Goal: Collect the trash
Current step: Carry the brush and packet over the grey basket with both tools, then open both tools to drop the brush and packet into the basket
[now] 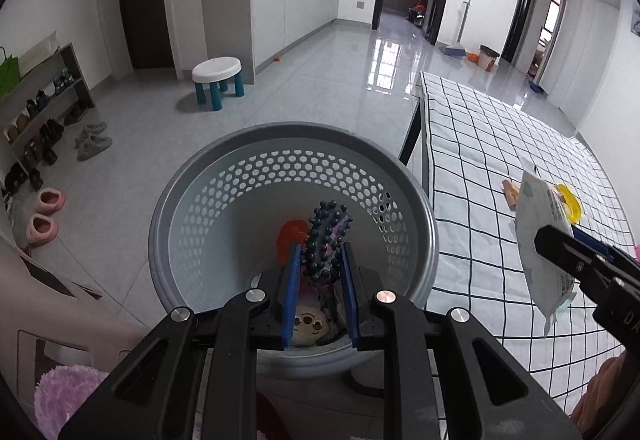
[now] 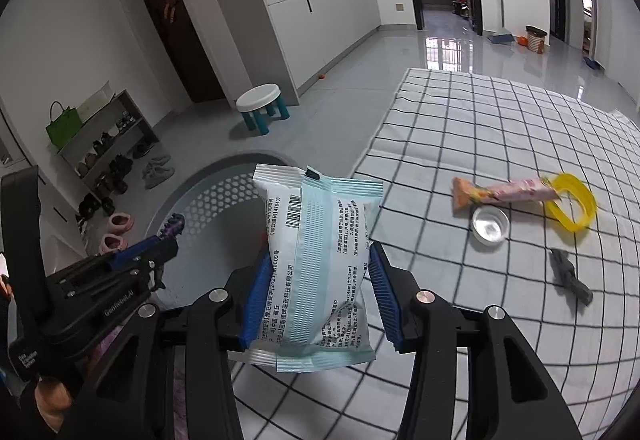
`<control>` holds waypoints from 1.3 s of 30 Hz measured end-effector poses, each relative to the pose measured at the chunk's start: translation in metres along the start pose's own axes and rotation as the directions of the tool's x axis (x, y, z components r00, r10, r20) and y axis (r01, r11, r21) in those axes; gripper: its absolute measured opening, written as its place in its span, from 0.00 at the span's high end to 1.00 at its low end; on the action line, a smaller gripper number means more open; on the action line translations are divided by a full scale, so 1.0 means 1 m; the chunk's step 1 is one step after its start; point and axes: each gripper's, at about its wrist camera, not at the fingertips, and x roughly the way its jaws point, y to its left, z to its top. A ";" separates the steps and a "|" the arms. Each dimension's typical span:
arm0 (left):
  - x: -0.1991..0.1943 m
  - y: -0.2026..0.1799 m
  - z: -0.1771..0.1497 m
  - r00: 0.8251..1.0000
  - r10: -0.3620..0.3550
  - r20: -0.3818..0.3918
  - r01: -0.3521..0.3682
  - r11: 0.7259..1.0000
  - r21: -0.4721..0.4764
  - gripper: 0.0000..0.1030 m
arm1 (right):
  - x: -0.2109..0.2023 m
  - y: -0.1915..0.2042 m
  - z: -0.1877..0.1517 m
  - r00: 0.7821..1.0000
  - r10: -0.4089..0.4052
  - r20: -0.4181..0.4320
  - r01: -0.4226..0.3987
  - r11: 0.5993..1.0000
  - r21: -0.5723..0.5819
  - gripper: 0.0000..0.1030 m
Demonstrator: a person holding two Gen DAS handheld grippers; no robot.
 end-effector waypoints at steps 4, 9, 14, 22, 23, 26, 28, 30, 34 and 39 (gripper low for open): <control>0.005 0.014 0.004 1.000 0.006 -0.008 -0.006 1.000 -0.016 0.81 | 0.008 0.008 0.008 1.000 -0.011 -0.008 0.011 1.000 -0.014 0.55; 0.002 0.033 0.010 0.999 0.052 0.006 -0.051 0.999 -0.016 0.81 | 0.016 0.018 0.013 1.000 0.008 -0.012 -0.008 1.000 -0.013 0.55; -0.001 0.049 0.015 0.997 0.071 0.023 -0.070 0.997 -0.039 0.81 | 0.033 0.036 0.014 0.998 0.039 -0.043 -0.040 0.998 -0.042 0.55; 0.008 0.077 0.017 0.996 0.092 0.017 -0.090 0.992 -0.084 0.81 | 0.053 0.069 0.023 0.993 0.095 -0.065 -0.101 0.990 -0.095 0.55; 0.009 0.080 0.018 0.996 0.093 0.016 -0.091 0.992 -0.088 0.81 | 0.055 0.072 0.024 0.993 0.100 -0.068 -0.107 0.989 -0.099 0.55; 0.014 0.086 0.018 0.996 0.091 0.006 -0.090 0.991 -0.100 0.81 | 0.064 0.082 0.027 0.990 0.108 -0.087 -0.118 0.986 -0.117 0.55; 0.017 0.086 0.018 0.996 0.087 0.000 -0.087 0.991 -0.103 0.81 | 0.069 0.088 0.028 0.990 0.108 -0.095 -0.120 0.984 -0.131 0.55; 0.022 0.086 0.018 0.997 0.081 -0.007 -0.082 0.992 -0.098 0.81 | 0.076 0.093 0.029 0.988 0.110 -0.107 -0.124 0.983 -0.137 0.55; 0.030 0.082 0.020 0.997 0.072 -0.022 -0.073 0.994 -0.081 0.81 | 0.089 0.095 0.030 0.987 0.104 -0.126 -0.120 0.984 -0.130 0.55; 0.040 0.078 0.022 0.998 0.049 -0.045 -0.053 0.996 -0.074 0.81 | 0.098 0.089 0.027 0.986 0.084 -0.141 -0.101 0.988 -0.118 0.55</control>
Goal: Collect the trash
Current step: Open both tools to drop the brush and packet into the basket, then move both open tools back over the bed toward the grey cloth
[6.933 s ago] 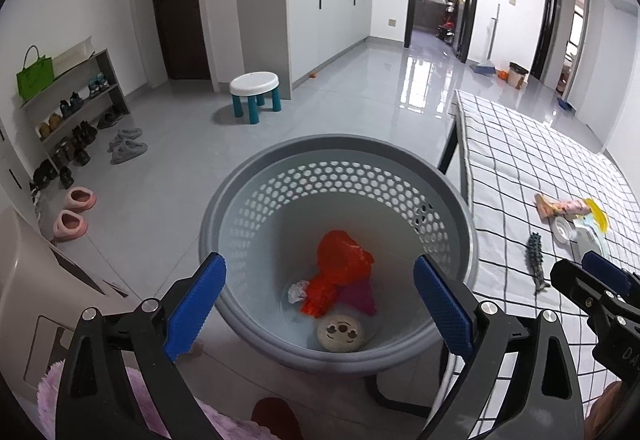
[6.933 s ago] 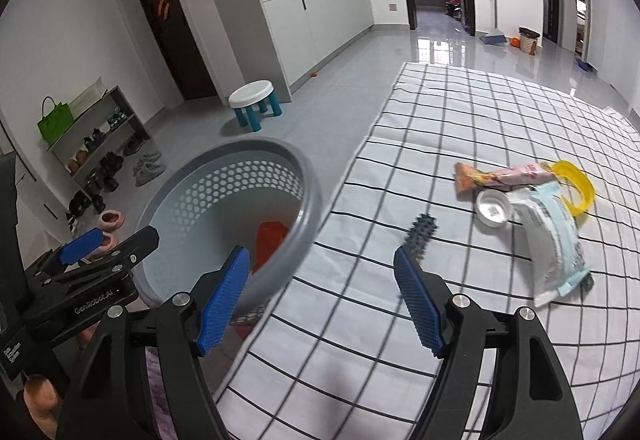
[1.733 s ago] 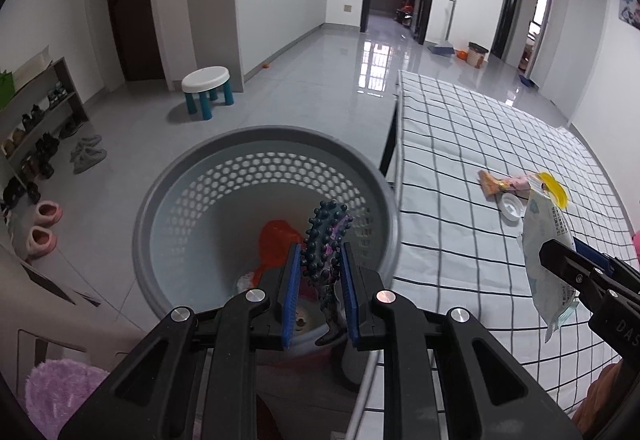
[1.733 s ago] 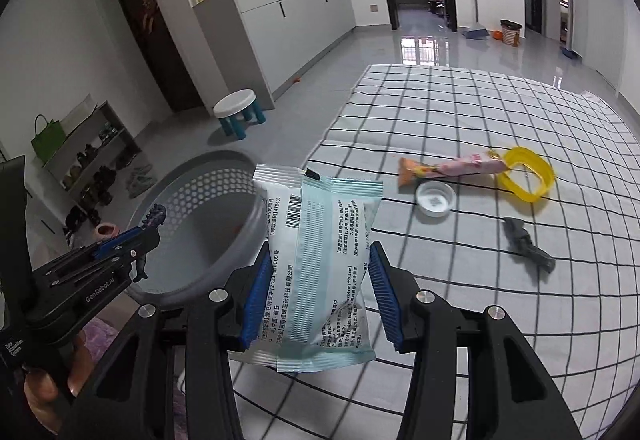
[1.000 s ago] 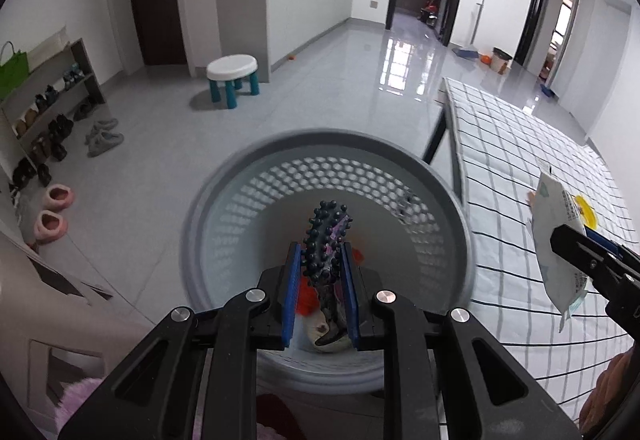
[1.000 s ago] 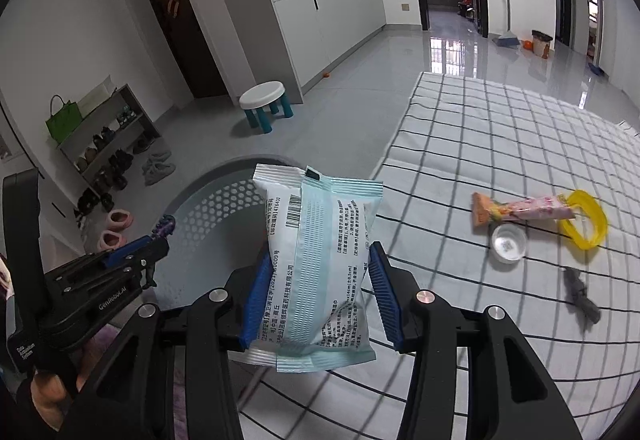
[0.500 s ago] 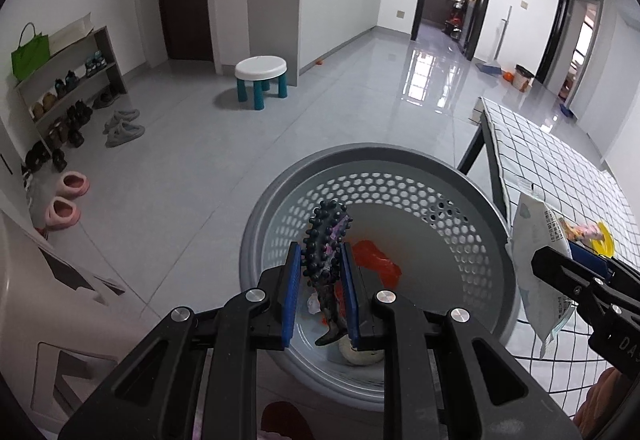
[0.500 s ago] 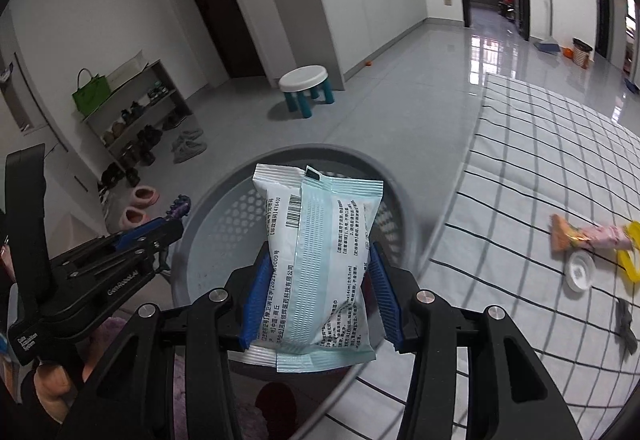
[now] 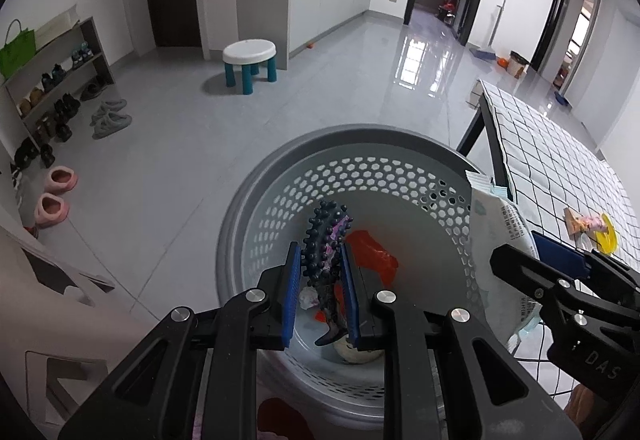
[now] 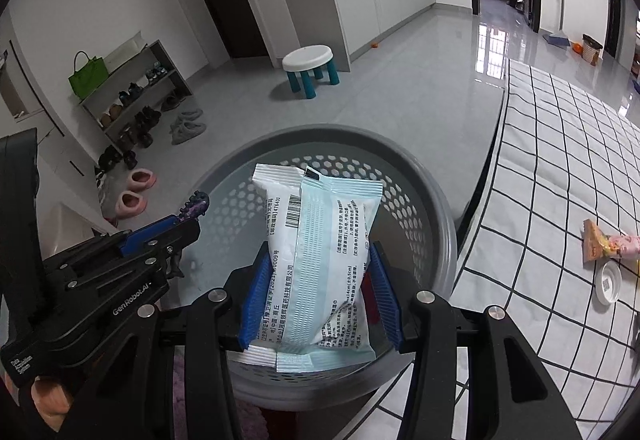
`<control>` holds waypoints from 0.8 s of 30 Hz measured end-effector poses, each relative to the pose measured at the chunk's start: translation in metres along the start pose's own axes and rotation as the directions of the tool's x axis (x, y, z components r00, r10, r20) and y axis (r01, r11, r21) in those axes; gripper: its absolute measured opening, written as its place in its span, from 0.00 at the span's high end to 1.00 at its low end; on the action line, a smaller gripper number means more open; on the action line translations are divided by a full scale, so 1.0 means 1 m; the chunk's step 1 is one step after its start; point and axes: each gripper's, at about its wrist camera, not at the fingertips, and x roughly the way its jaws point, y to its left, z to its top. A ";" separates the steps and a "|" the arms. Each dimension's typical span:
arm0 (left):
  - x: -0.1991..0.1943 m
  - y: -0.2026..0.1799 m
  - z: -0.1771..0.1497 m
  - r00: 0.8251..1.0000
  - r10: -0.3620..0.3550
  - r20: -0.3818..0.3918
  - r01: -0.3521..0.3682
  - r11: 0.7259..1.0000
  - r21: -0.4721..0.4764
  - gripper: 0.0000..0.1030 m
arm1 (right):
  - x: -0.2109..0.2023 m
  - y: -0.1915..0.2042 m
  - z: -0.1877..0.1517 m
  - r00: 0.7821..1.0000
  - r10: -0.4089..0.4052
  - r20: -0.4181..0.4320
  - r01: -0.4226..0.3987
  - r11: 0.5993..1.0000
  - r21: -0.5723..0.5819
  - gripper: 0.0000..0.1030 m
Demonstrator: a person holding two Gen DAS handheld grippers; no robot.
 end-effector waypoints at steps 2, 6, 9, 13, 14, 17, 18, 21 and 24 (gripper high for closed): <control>0.002 -0.001 -0.001 1.000 -0.004 -0.005 0.004 1.000 0.002 0.81 | 0.002 -0.003 -0.001 1.000 -0.012 -0.003 0.012 1.000 0.004 0.55; 0.001 -0.002 -0.001 1.000 -0.001 -0.006 0.001 1.000 0.006 0.77 | 0.000 -0.009 -0.001 1.000 -0.020 0.003 0.020 1.000 0.017 0.54; -0.002 0.000 -0.002 1.000 0.004 0.008 -0.004 1.000 -0.001 0.55 | -0.002 -0.012 0.000 1.000 -0.023 0.014 0.023 0.999 0.024 0.37; -0.005 0.002 -0.002 1.000 0.009 0.018 -0.009 1.000 -0.016 0.49 | -0.006 -0.010 -0.001 0.999 -0.032 0.030 0.031 0.999 0.019 0.35; -0.005 0.003 -0.003 1.000 0.011 0.017 -0.010 1.000 -0.020 0.49 | -0.006 -0.009 -0.001 0.999 -0.033 0.029 0.032 0.999 0.018 0.35; -0.006 0.004 -0.004 1.000 0.013 0.016 -0.013 0.999 -0.030 0.44 | -0.006 -0.007 -0.003 0.999 -0.031 0.027 0.031 0.999 0.017 0.35; -0.006 0.005 -0.005 1.000 0.015 0.018 -0.014 0.999 -0.033 0.43 | -0.006 -0.006 -0.004 0.999 -0.031 0.025 0.030 0.999 0.016 0.35; -0.008 0.006 -0.006 1.000 0.023 0.021 -0.022 0.999 -0.036 0.38 | -0.004 -0.005 -0.005 0.999 -0.029 0.022 0.029 0.999 0.017 0.35; -0.009 0.008 -0.006 0.999 0.028 0.024 -0.027 0.999 -0.040 0.37 | -0.005 -0.005 -0.006 0.999 -0.028 0.019 0.027 1.000 0.016 0.35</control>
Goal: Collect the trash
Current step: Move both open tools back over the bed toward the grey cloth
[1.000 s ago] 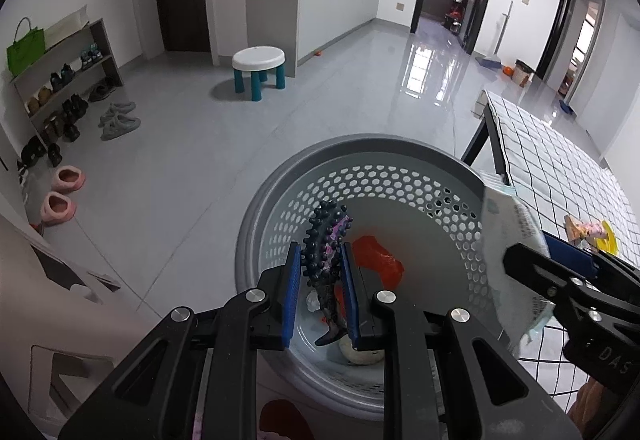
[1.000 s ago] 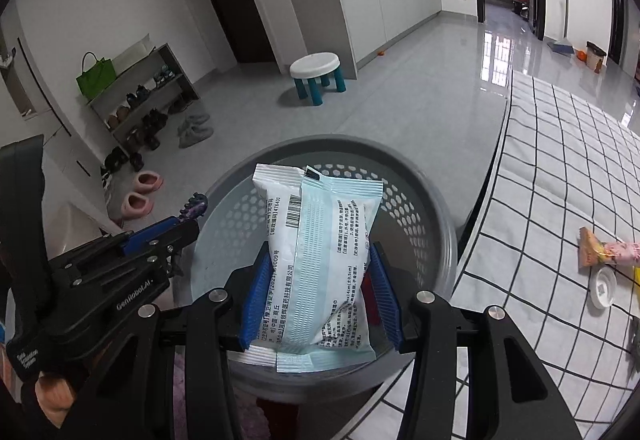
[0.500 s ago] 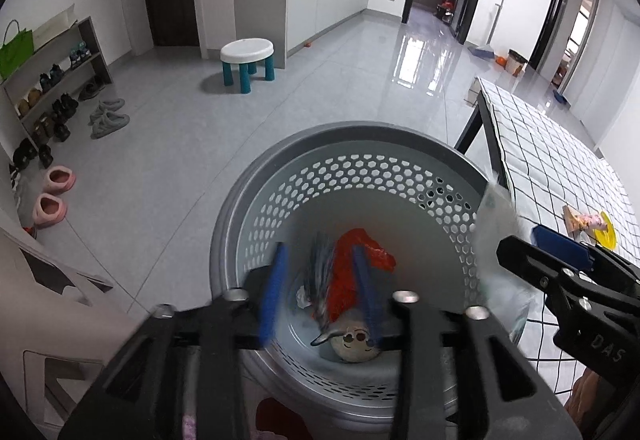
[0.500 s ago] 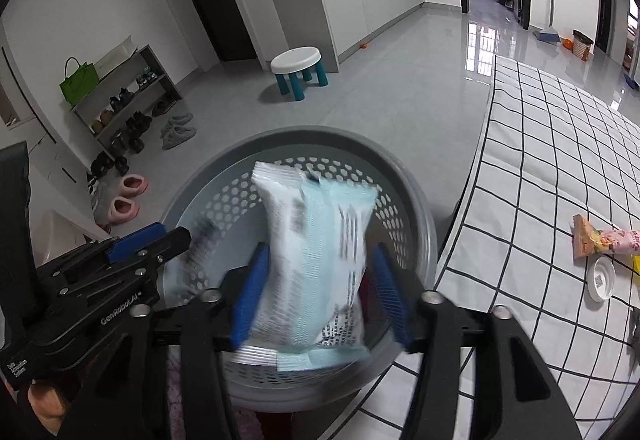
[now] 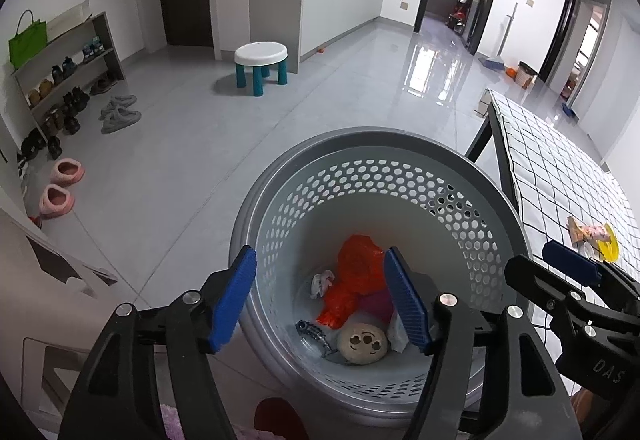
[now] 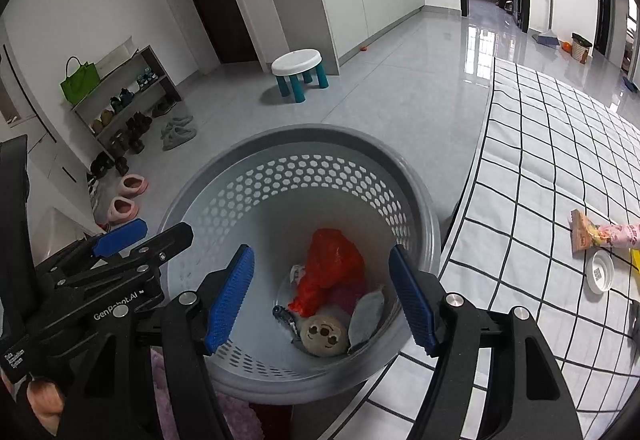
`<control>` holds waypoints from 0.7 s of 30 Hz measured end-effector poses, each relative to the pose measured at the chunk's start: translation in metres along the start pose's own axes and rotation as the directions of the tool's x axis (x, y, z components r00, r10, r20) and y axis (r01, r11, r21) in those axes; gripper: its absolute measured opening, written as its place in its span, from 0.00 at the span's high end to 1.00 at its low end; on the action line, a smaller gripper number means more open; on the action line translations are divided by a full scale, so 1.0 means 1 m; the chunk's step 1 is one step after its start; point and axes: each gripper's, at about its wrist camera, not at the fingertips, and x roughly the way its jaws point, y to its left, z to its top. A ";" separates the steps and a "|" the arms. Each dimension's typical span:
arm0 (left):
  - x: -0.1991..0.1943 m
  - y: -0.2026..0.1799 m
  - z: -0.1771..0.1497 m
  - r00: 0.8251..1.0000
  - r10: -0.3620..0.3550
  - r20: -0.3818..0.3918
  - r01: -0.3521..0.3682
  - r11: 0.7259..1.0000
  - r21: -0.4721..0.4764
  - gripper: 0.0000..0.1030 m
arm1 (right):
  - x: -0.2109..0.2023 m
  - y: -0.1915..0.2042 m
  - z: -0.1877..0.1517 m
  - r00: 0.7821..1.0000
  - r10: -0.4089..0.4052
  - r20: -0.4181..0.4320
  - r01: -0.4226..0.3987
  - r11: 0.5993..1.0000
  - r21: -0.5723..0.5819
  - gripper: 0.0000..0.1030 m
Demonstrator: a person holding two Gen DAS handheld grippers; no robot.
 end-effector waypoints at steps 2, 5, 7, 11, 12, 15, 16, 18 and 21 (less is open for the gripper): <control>0.000 0.002 -0.001 1.000 0.002 0.000 -0.002 1.000 -0.004 0.36 | 0.000 0.001 -0.001 1.000 -0.001 0.000 0.001 1.000 -0.001 0.35; -0.002 0.003 -0.002 1.000 0.005 0.005 -0.005 1.000 -0.008 0.32 | -0.002 0.003 -0.004 1.000 -0.004 0.000 0.004 1.000 0.000 0.35; -0.004 0.004 -0.003 1.000 0.008 0.011 -0.008 1.000 -0.007 0.29 | -0.003 0.003 -0.006 1.000 -0.007 -0.001 0.007 1.000 0.001 0.35; -0.009 0.004 -0.004 1.000 0.012 0.028 -0.012 1.000 -0.004 0.23 | -0.006 0.002 -0.009 1.000 -0.020 0.003 0.020 1.000 0.003 0.35; -0.010 0.004 -0.004 0.999 0.013 0.030 -0.013 1.000 -0.003 0.22 | -0.007 0.002 -0.010 1.000 -0.023 0.005 0.023 1.000 0.004 0.34; -0.012 0.003 -0.005 0.999 0.016 0.038 -0.016 1.000 0.002 0.19 | -0.012 0.001 -0.011 0.999 -0.032 0.014 0.032 0.999 0.009 0.33; -0.013 0.002 -0.005 0.999 0.015 0.040 -0.015 1.000 0.005 0.18 | -0.014 0.000 -0.012 0.999 -0.036 0.018 0.036 0.999 0.011 0.32; -0.015 0.002 -0.006 0.999 0.015 0.046 -0.015 1.000 0.008 0.15 | -0.018 -0.001 -0.014 0.999 -0.043 0.025 0.043 0.999 0.015 0.32; -0.020 0.000 -0.007 0.998 0.009 0.059 -0.010 1.000 0.012 0.09 | -0.025 -0.005 -0.017 0.998 -0.055 0.034 0.054 0.998 0.023 0.30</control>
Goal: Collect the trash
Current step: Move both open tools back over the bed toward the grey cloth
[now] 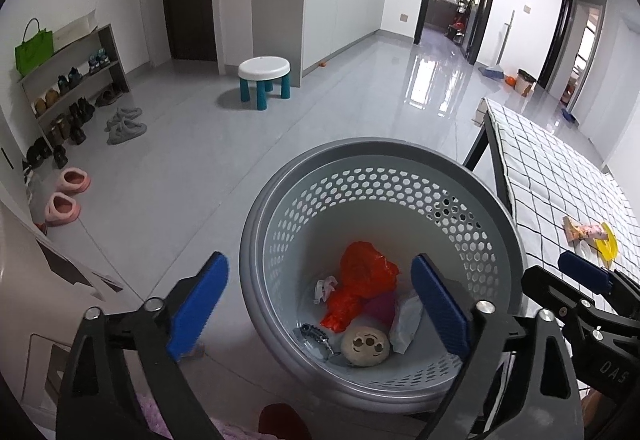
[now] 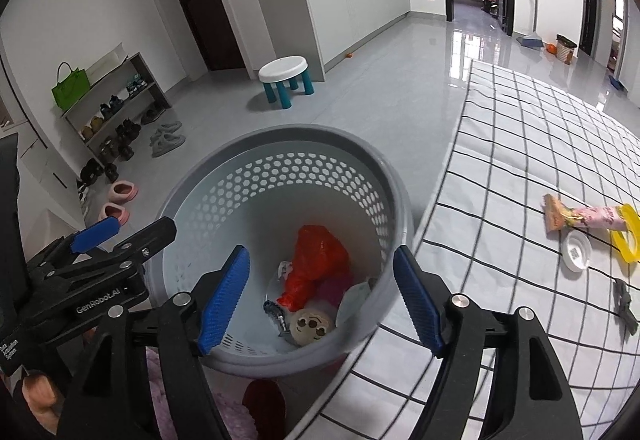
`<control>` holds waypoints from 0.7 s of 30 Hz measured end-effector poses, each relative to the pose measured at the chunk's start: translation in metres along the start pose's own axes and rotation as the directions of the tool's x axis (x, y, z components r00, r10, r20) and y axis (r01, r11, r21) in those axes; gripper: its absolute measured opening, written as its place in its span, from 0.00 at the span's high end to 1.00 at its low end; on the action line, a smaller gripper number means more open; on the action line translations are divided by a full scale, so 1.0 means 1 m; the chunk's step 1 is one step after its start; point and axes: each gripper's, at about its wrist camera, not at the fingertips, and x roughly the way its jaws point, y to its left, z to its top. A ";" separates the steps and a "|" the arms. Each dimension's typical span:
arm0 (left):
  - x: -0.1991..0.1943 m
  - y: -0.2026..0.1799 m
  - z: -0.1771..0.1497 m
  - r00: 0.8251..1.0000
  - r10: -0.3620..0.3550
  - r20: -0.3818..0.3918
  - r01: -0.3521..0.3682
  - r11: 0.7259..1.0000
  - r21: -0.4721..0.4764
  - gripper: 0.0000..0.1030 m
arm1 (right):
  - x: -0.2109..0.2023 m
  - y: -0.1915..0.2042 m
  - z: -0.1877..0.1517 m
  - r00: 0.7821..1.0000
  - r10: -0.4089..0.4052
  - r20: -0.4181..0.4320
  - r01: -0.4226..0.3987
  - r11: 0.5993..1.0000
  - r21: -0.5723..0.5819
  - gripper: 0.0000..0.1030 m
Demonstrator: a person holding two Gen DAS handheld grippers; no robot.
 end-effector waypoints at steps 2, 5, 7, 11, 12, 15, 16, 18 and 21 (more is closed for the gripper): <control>-0.003 -0.003 0.000 1.000 -0.004 0.008 0.003 1.000 0.006 0.09 | -0.005 -0.003 -0.001 1.000 -0.008 0.007 0.008 1.000 0.007 0.30; -0.008 -0.010 -0.001 1.000 -0.004 0.018 0.004 1.000 0.025 0.09 | -0.014 -0.010 -0.004 1.000 -0.017 0.020 0.017 1.000 0.018 0.30; -0.012 -0.015 -0.002 1.000 -0.008 0.023 0.007 0.999 0.036 0.08 | -0.019 -0.014 -0.006 0.999 -0.021 0.027 0.020 0.999 0.026 0.29; -0.018 -0.027 -0.006 1.000 -0.021 0.021 0.020 0.998 0.058 0.07 | -0.029 -0.024 -0.011 0.999 -0.031 0.043 0.029 0.999 0.045 0.27; -0.019 -0.029 -0.007 0.999 -0.026 0.020 0.024 0.998 0.061 0.07 | -0.030 -0.026 -0.013 0.998 -0.033 0.046 0.030 0.998 0.050 0.27; -0.022 -0.039 -0.010 0.999 -0.042 0.015 0.041 0.997 0.069 0.07 | -0.038 -0.036 -0.015 0.998 -0.040 0.054 0.036 0.997 0.069 0.27; -0.024 -0.043 -0.010 0.999 -0.050 0.014 0.049 0.996 0.072 0.07 | -0.041 -0.039 -0.016 0.997 -0.044 0.057 0.040 0.996 0.074 0.27; -0.026 -0.051 -0.011 0.998 -0.063 0.016 0.062 0.995 0.078 0.07 | -0.048 -0.048 -0.020 0.996 -0.060 0.066 0.054 0.995 0.084 0.27; -0.029 -0.062 -0.012 0.997 -0.079 0.015 0.077 0.993 0.089 0.07 | -0.057 -0.059 -0.025 0.994 -0.082 0.076 0.074 0.992 0.099 0.25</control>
